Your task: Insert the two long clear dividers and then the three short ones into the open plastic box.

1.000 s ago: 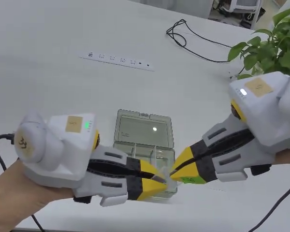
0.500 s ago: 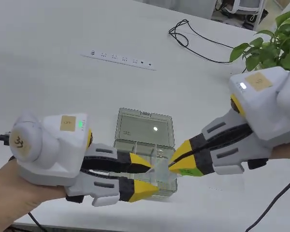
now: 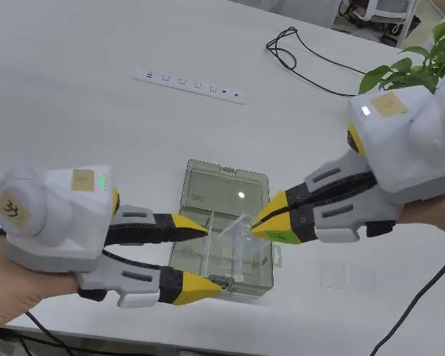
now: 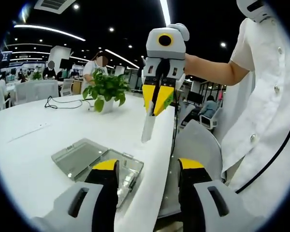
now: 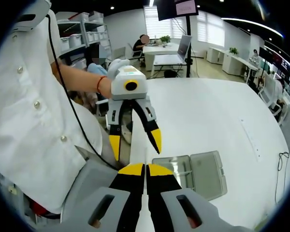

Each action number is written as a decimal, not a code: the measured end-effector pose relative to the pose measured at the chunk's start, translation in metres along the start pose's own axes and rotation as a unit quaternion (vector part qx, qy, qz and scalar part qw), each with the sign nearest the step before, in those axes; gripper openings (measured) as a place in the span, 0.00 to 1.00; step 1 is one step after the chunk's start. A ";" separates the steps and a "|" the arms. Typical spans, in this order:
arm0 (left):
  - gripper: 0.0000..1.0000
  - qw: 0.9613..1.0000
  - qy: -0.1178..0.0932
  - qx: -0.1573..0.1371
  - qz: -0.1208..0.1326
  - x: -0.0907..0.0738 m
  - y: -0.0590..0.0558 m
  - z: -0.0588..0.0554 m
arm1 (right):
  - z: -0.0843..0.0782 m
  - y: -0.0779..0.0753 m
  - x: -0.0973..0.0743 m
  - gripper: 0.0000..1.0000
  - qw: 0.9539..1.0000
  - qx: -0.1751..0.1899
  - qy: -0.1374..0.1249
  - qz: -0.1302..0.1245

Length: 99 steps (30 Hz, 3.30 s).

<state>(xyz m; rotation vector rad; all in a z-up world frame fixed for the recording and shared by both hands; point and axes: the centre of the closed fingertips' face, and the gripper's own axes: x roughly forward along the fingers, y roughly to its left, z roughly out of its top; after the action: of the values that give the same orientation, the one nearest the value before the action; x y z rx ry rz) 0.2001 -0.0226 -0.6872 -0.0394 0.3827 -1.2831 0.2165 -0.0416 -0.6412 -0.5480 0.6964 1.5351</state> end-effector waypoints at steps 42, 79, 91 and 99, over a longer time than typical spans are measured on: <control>1.00 0.995 0.048 -0.048 0.069 -0.011 0.042 -0.047 | -0.049 -0.070 0.093 0.02 0.999 0.038 0.015 -0.027; 1.00 0.995 0.044 -0.057 0.067 -0.008 0.042 -0.050 | -0.067 -0.072 0.135 0.02 0.998 -0.012 0.056 -0.019; 1.00 0.995 0.048 -0.058 0.065 -0.008 0.042 -0.052 | -0.077 -0.071 0.148 0.02 0.995 -0.018 0.092 -0.015; 1.00 0.995 0.047 -0.058 0.066 -0.008 0.044 -0.051 | -0.081 -0.072 0.153 0.02 0.992 -0.032 0.118 -0.018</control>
<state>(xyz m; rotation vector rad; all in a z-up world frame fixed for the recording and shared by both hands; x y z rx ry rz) 0.2234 0.0070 -0.7437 -0.0503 0.5321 -1.1334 0.2696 0.0092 -0.8131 -0.7961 0.8152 1.4767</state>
